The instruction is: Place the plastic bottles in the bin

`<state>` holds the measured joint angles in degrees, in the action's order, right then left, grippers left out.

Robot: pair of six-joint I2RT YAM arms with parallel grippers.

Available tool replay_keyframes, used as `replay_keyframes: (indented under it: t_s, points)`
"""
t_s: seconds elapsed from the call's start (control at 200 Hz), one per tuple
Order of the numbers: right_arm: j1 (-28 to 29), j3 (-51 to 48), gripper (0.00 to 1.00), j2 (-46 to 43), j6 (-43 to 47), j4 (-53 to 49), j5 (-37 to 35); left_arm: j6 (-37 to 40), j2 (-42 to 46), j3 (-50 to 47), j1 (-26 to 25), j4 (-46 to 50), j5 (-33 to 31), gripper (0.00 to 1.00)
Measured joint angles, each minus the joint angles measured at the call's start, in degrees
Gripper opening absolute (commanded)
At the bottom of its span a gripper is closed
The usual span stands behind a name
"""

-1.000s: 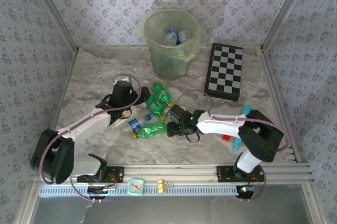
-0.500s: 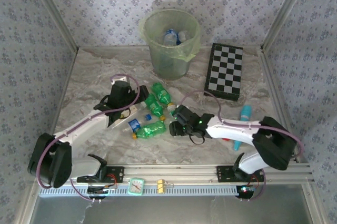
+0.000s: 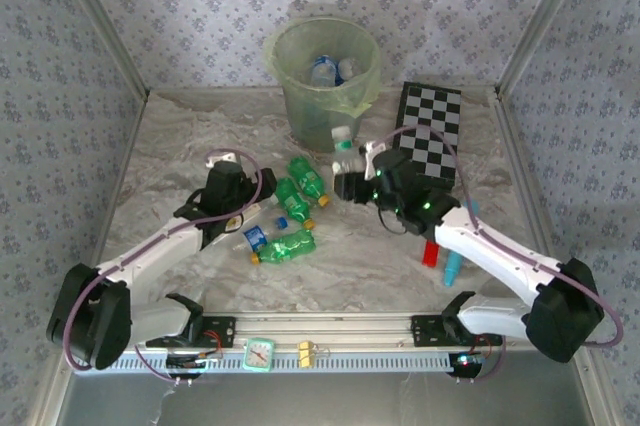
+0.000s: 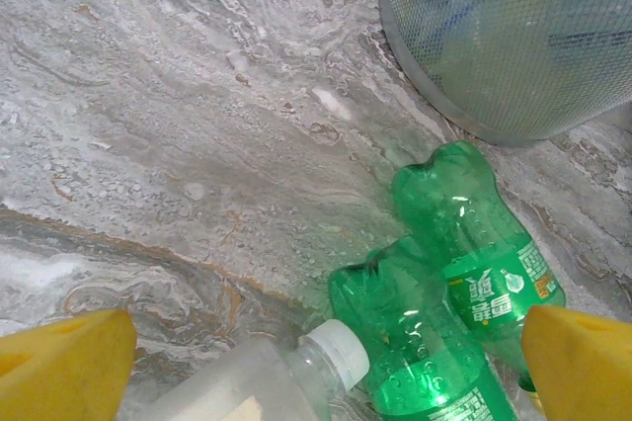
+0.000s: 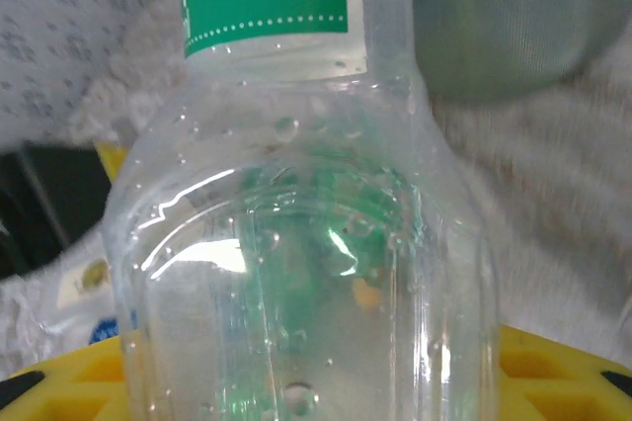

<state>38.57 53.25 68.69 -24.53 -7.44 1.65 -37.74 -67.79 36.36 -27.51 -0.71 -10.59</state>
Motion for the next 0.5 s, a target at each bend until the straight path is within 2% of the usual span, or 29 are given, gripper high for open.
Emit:
replay_keyframes:
  t_s: [0.245,0.5]
  points:
    - [-5.27,21.42,0.41,8.07,10.43,-1.16,3.15,-0.02,3.39,-4.24,0.00,-4.24,-2.47,1.00]
    - [-10.84,43.69,0.42,21.81,14.36,-7.52,5.09,0.52,7.30,-5.66,0.09,-4.26,-4.48,1.00]
